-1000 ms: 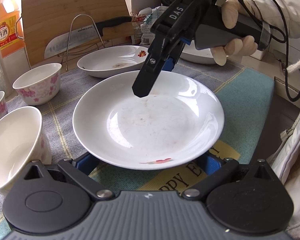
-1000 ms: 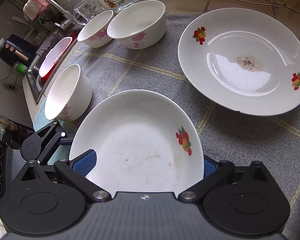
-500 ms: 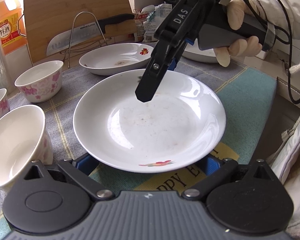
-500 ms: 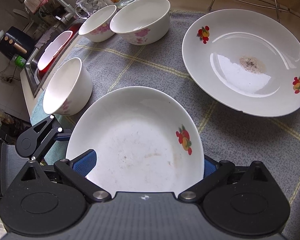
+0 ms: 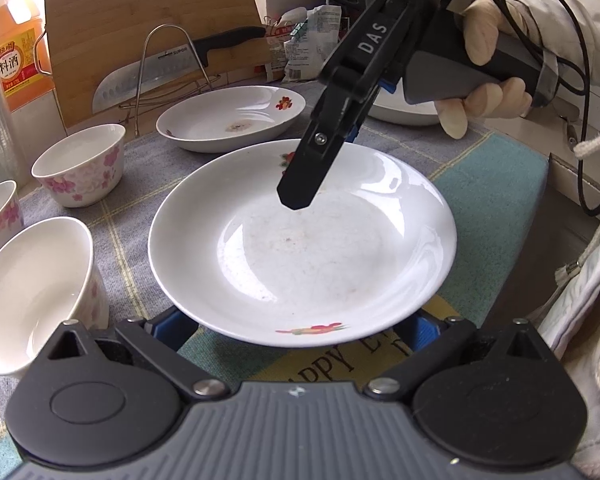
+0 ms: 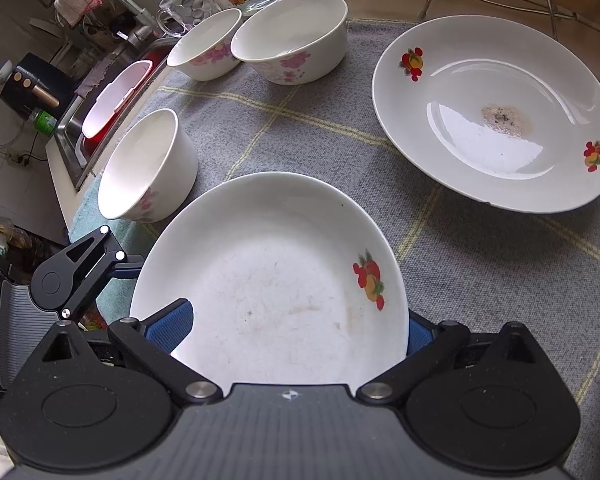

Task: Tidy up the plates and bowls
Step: 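Lift the large plate with the right tool and carry it toward the placed plate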

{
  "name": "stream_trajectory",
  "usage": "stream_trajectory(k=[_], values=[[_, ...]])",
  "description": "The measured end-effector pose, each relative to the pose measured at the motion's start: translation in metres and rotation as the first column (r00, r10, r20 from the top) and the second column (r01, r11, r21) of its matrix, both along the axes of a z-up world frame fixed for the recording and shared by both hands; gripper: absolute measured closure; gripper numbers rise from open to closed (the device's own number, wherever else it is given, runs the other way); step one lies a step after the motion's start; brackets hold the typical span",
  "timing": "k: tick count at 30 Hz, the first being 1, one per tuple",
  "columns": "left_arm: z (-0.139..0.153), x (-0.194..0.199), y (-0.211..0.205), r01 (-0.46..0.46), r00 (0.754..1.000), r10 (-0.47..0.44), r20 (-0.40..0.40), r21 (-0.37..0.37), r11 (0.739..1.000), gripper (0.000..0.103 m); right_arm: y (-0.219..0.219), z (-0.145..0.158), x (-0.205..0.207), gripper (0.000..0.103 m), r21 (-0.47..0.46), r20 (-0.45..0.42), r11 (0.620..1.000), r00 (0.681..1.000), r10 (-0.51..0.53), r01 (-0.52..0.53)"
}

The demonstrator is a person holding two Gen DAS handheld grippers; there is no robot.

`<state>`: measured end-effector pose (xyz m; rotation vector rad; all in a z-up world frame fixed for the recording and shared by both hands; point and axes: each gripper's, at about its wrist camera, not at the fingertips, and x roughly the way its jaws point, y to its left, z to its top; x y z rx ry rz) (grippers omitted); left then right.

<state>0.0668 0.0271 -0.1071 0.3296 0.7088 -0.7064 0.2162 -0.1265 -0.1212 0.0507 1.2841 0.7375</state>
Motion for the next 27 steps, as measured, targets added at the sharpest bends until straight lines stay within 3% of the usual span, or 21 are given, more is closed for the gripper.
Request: stream_trajectory(k=[27], values=[[0.031,0.018,-0.064,0.083,0.994,-0.086,0.068,0.037,0.996,0.001,-0.074,0.031,-0.011,0.000,0.047,0.087,0.995,0.992,-0.093,0.089]])
